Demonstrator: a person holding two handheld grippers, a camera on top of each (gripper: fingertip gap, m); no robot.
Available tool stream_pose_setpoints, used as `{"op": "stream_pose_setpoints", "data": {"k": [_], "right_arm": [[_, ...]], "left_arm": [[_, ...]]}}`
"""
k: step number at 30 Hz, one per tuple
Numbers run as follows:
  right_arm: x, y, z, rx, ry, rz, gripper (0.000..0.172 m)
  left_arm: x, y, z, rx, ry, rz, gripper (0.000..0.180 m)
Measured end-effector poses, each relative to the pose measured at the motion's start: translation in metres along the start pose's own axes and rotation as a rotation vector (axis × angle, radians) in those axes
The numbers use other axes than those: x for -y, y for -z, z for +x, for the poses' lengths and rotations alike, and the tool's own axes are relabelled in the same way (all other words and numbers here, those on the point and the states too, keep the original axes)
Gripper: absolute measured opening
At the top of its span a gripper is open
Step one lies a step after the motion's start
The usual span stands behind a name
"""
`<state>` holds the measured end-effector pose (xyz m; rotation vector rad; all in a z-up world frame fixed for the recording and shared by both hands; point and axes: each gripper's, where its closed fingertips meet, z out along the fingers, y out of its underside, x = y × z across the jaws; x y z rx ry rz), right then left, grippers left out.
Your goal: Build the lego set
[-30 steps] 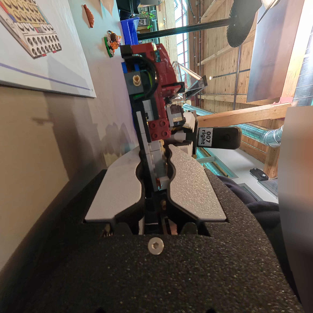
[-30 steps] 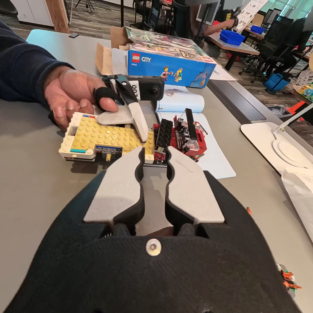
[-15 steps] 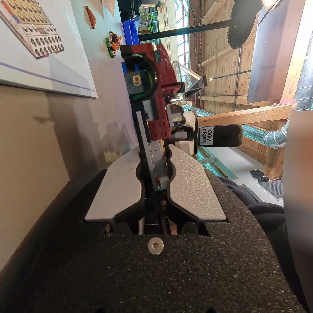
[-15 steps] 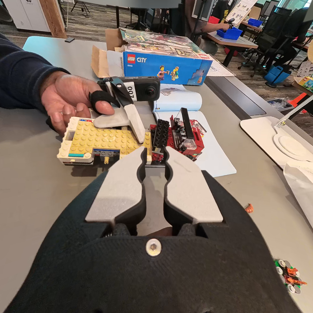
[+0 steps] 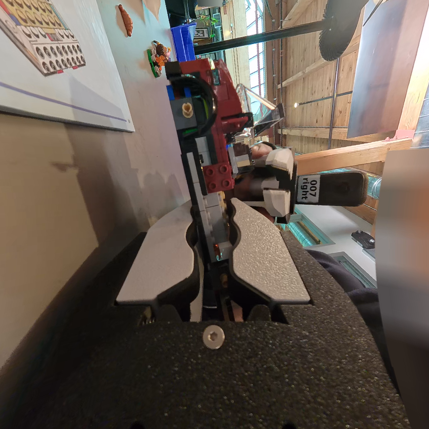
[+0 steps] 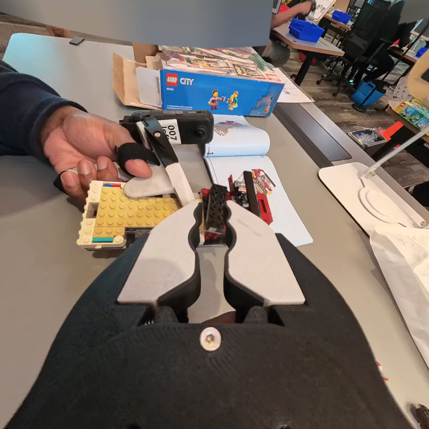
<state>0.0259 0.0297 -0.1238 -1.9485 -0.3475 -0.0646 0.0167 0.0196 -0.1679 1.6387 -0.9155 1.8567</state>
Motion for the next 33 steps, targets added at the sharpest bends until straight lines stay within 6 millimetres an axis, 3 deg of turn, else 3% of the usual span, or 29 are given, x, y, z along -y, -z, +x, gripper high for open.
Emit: {"op": "stream_pose_setpoints", "data": {"k": [17,33], "right_arm": [[-0.024,-0.017,0.003,-0.028,0.097,-0.166,0.020],[-0.025,-0.017,-0.004,0.010,0.182,-0.177,0.019]], "left_arm": [[-0.003,-0.001,0.001,0.002,-0.009,-0.016,0.023],[-0.005,-0.001,0.000,0.009,-0.007,-0.024,0.023]]}}
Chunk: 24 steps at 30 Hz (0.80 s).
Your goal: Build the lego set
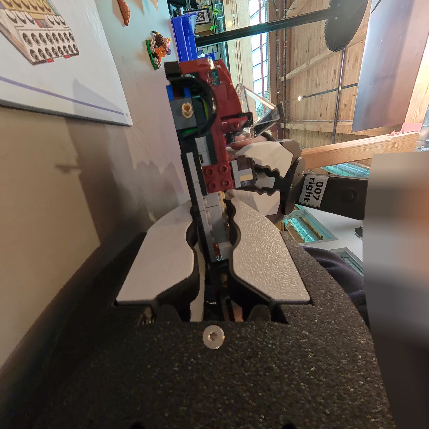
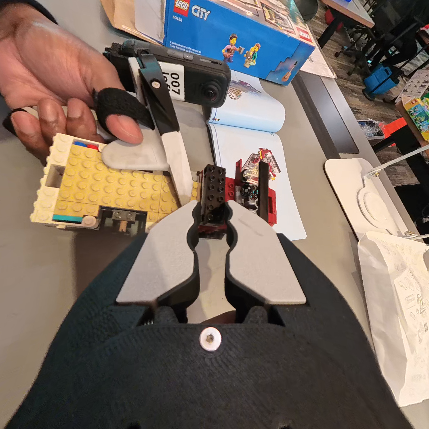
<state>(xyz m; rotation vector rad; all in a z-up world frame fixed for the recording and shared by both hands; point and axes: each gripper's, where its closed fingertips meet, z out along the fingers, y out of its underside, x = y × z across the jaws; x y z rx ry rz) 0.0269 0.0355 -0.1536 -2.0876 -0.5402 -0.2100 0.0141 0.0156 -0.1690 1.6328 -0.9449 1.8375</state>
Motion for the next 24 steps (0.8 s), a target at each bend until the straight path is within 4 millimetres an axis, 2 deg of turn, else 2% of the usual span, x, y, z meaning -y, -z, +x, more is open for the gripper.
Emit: {"op": "stream_pose_setpoints", "data": {"k": [8,15,19,24], "right_arm": [[0.000,-0.001,0.000,-0.009,0.005,0.003,0.019],[0.009,0.008,-0.002,-0.015,0.042,0.061,0.030],[0.010,0.016,-0.005,-0.024,0.135,0.090,0.038],[0.006,0.029,-0.004,-0.104,0.351,0.107,0.053]], "left_arm": [[0.000,0.000,0.001,-0.004,-0.002,-0.001,0.023],[0.001,0.001,0.002,-0.016,0.006,0.003,0.023],[0.002,0.001,0.004,-0.034,0.018,0.008,0.023],[0.004,0.003,0.008,-0.075,0.041,0.022,0.023]]}}
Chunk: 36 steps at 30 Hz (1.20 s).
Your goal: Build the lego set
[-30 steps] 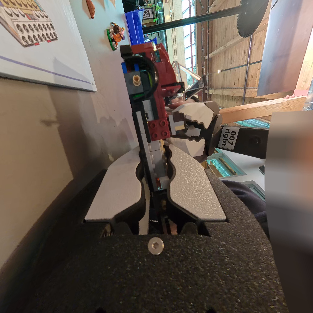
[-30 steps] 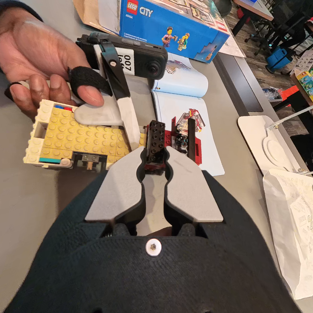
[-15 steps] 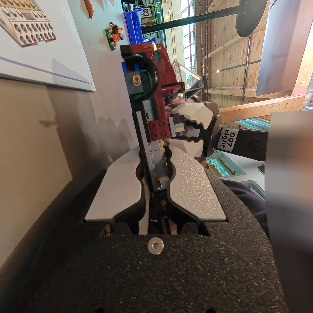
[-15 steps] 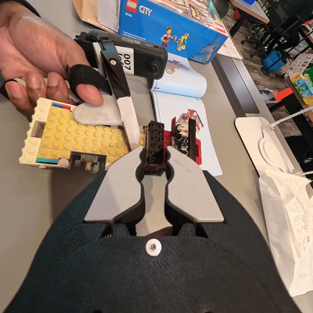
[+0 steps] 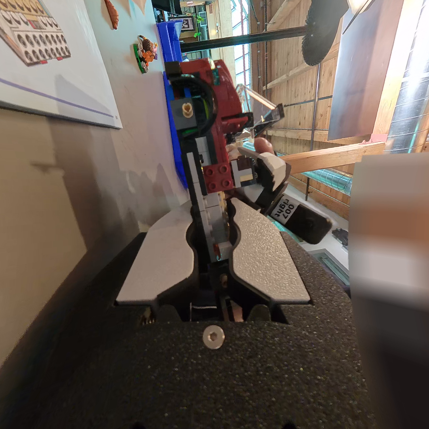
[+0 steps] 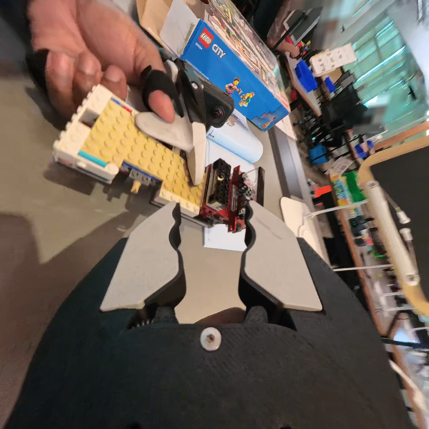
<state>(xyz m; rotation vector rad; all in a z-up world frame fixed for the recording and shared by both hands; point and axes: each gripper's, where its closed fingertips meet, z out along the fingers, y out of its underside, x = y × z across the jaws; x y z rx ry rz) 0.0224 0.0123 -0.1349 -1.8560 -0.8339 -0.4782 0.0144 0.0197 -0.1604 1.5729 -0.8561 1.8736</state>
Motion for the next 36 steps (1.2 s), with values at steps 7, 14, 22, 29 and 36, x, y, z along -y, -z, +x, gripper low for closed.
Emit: {"op": "stream_pose_setpoints", "data": {"k": [7,14,22,29,36], "right_arm": [[-0.015,0.002,-0.007,-0.088,0.258,-0.021,0.068],[-0.020,-0.008,-0.011,-0.183,0.439,-0.036,0.074],[-0.017,-0.011,-0.009,-0.244,0.471,-0.014,0.072],[-0.017,-0.014,-0.012,-0.231,0.476,0.001,0.073],[-0.017,-0.018,-0.015,-0.224,0.519,-0.003,0.075]], "left_arm": [[-0.001,-0.001,0.003,-0.031,0.021,-0.002,0.023],[-0.004,-0.002,0.005,-0.044,0.019,-0.020,0.023],[-0.004,-0.002,0.006,-0.053,0.019,-0.028,0.023],[-0.007,-0.003,0.004,-0.038,0.014,-0.042,0.023],[-0.010,-0.004,0.003,-0.023,0.007,-0.061,0.023]]}}
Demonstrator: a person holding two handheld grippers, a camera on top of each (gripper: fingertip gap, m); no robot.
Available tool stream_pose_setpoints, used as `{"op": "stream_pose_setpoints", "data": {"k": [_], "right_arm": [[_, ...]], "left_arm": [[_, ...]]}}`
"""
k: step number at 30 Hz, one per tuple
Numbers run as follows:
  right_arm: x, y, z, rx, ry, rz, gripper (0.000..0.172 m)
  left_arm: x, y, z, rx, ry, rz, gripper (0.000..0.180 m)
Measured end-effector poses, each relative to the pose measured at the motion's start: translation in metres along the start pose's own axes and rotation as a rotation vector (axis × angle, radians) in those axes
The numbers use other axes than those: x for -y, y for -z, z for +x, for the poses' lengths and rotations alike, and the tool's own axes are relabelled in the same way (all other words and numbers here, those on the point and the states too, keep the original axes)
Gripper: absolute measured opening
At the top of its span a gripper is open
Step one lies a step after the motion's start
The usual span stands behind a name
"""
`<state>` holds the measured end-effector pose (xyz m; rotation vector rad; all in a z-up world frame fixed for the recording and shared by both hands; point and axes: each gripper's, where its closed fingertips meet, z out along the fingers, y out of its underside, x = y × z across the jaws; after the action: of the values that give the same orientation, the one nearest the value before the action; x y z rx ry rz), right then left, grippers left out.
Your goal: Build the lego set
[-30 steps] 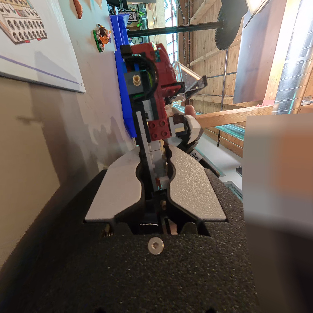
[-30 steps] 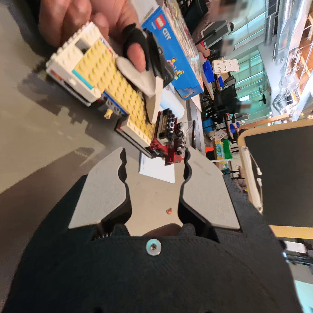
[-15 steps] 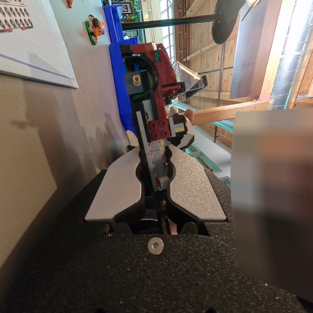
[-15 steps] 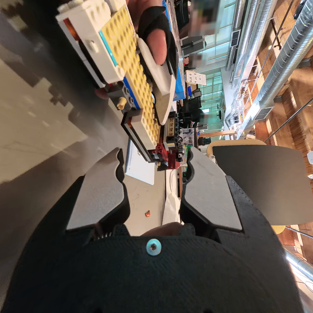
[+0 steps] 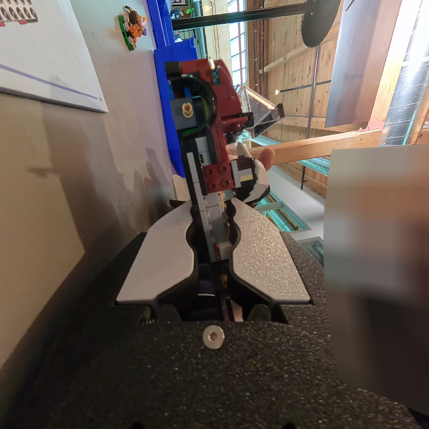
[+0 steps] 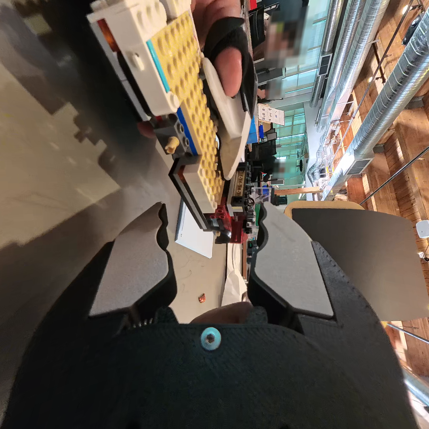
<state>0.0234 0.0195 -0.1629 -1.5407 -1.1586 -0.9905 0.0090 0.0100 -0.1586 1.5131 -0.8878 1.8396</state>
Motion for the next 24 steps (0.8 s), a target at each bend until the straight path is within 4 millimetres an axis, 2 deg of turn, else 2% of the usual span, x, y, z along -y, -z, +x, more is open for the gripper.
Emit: {"op": "stream_pose_setpoints", "data": {"k": [8,19,24], "right_arm": [[0.000,-0.003,0.001,-0.011,0.047,-0.009,0.075],[-0.007,-0.009,0.004,-0.058,0.082,-0.021,0.051],[-0.007,-0.011,0.004,-0.073,0.129,-0.037,0.050]], "left_arm": [[-0.004,-0.002,-0.001,0.010,-0.011,-0.020,0.023],[-0.006,-0.002,-0.002,0.021,-0.011,-0.027,0.023],[-0.005,-0.002,-0.004,0.031,-0.007,-0.021,0.023]]}}
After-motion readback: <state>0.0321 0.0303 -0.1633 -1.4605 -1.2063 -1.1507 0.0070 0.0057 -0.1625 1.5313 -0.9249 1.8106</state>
